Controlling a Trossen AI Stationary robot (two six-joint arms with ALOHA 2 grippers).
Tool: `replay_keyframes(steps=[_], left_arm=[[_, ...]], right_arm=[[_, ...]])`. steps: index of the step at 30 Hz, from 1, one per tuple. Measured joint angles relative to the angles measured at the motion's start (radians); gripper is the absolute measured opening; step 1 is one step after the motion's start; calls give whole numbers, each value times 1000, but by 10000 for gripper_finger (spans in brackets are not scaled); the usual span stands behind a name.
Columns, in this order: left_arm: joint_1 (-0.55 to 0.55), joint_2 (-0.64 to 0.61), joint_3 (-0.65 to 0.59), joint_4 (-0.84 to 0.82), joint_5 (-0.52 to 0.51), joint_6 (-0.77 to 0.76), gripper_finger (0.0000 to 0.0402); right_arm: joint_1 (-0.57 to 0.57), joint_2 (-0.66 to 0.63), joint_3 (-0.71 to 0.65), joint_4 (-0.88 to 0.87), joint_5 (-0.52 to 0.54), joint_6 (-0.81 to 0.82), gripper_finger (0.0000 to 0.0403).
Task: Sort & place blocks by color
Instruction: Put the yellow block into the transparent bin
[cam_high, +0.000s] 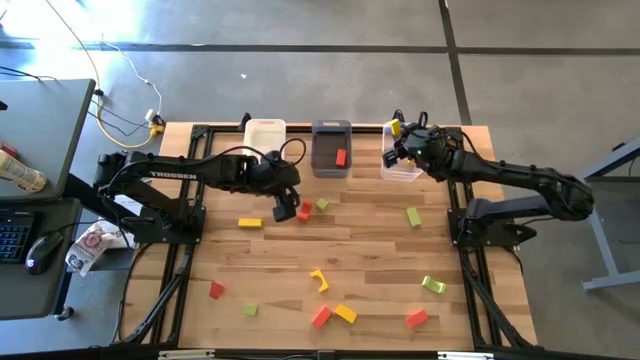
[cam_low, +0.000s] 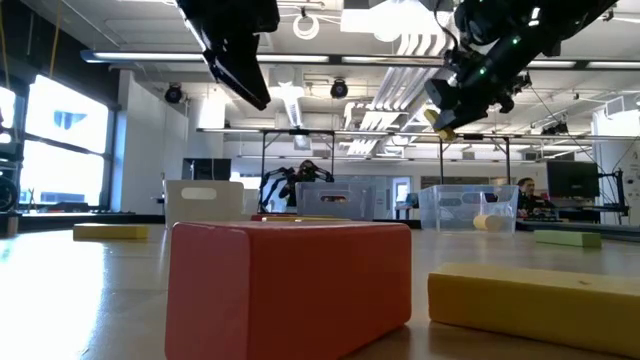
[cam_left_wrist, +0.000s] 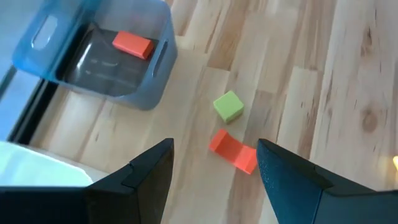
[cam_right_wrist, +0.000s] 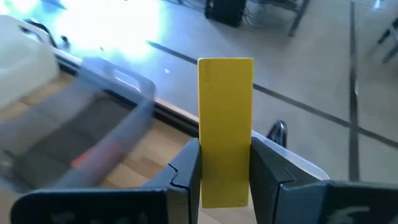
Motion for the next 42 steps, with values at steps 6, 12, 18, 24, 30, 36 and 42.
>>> replay_keyframes(steps=[6,12,18,24,30,36,42], left_arm=[[0,0,0,1,-3,-106,216],[0,5,0,1,-7,-188,216],[0,11,0,-4,-7,-274,216],[-7,52,0,-26,-3,-329,216],[-20,134,-1,-33,14,-351,216],[-33,220,-1,-27,21,-386,216],[-40,282,-1,-11,24,-462,216]], right_arm=[[-75,78,0,-49,-72,0,74],[-151,157,0,-59,-187,9,74],[-214,210,0,-80,-288,36,74],[-270,265,0,-87,-397,35,74],[-272,294,0,-105,-404,35,74],[-274,293,0,-121,-404,35,74],[-277,293,0,-120,-404,37,74]])
